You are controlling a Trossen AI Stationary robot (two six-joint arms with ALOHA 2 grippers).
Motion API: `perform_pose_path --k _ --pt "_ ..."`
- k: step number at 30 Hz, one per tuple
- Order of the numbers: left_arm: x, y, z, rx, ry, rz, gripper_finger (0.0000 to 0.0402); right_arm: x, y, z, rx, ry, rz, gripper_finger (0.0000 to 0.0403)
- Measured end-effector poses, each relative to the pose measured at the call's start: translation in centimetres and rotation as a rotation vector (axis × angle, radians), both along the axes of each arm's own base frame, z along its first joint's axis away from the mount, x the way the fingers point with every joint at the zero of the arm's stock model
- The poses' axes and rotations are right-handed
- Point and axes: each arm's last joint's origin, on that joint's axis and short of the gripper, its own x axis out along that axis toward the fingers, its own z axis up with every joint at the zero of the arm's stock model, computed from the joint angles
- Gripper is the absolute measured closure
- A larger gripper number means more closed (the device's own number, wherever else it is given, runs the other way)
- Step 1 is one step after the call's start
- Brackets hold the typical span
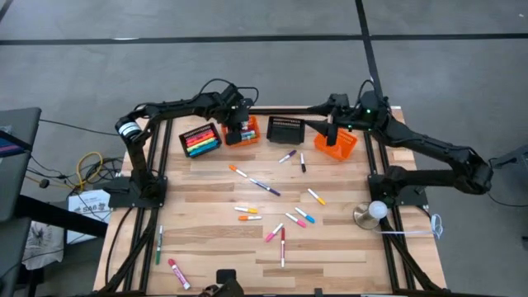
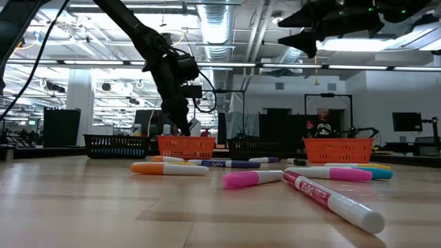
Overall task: Pick & Place Markers
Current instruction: Put the green marker pen into the left orange bin, then put the pink marker pen into the left orange bin
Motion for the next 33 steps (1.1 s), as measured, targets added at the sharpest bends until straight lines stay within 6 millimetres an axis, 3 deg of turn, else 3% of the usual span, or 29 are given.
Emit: perform_pose_path --k 11,18,25,33 --pt "-0.01 -0.1 0.03 -0.003 0.004 -0.002 0.032 -0.53 0.34 0.22 0.013 -0.017 -0.02 0.0137" --pt "0.49 -0.49 0.68 0.014 -0.007 -0.036 0.0334 -0.53 0.34 0.21 0.013 -0.016 -0.02 0.0137" --pt "0.66 -0.7 0.68 0.029 0.002 -0.043 0.0274 -0.52 0.34 0.2 0.013 -0.016 -0.019 0.0137" --pt "0.65 -0.75 0.79 0.038 0.005 -0.033 0.0261 -0.53 0.32 0.18 0.005 -0.014 -0.017 0.0137"
